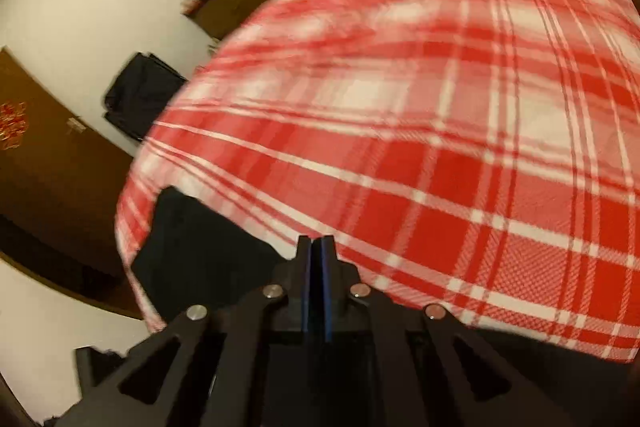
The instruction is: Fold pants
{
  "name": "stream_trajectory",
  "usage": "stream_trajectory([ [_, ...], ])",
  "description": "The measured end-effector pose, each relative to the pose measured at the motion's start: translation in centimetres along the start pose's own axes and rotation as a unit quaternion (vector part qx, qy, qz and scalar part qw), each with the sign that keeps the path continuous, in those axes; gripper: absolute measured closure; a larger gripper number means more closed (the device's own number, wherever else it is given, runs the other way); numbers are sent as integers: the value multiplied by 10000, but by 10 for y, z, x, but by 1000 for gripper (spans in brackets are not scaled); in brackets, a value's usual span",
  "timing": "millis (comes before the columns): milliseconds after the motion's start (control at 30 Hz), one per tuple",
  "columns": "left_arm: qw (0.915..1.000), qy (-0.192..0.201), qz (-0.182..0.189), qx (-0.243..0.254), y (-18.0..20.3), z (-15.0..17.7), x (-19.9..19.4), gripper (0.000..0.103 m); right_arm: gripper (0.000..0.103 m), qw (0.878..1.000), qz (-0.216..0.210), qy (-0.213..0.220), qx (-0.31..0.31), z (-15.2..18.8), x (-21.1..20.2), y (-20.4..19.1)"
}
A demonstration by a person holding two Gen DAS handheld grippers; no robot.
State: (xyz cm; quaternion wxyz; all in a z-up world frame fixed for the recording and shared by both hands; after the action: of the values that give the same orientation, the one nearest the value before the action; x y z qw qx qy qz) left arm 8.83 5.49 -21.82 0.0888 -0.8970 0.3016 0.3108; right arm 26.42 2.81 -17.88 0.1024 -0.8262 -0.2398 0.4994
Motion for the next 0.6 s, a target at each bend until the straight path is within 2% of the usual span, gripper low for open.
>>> stream_trajectory([
  [33,10000,7,-16,11,1,0,-1,30,96,9998,182,-28,-10,1,7,6],
  [100,10000,53,-70,34,2,-1,-3,29,95,9998,172,-79,-29,5,12,10],
  [167,9999,69,-94,65,8,-1,-8,28,88,9991,292,17,-304,9,3,5],
  [200,9999,58,-86,82,12,1,-11,27,77,9982,424,62,-425,12,-3,2],
  [233,9999,48,-70,99,13,0,-13,27,55,9963,576,119,-620,18,-14,-2],
  [300,9999,64,-44,118,13,0,-16,27,43,9916,672,299,-1066,36,-41,-13],
  [400,9997,50,-134,212,14,3,-14,27,43,9758,1150,457,-1801,77,-70,-23],
  [467,9994,54,-200,276,16,3,-13,27,45,9663,1386,465,-2120,105,-75,-28],
  [533,9994,32,-195,276,17,3,-14,27,54,9569,1482,355,-2471,131,-66,-32],
  [600,9994,14,-213,288,17,3,-17,27,58,9459,1625,303,-2791,152,-52,-37],
])
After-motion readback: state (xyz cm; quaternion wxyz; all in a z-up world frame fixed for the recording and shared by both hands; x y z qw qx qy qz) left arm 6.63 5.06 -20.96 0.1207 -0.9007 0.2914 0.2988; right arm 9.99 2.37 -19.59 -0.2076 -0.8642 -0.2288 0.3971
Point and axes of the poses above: each gripper's, at about its wrist camera, not at the fingertips, and x roughly the way its jaws point, y to its right, z to its underside, the point moved 6 cm from there along x, roughly the way its jaws point, and after that the axes turned 4 degrees about z, right-handed, at the moved point
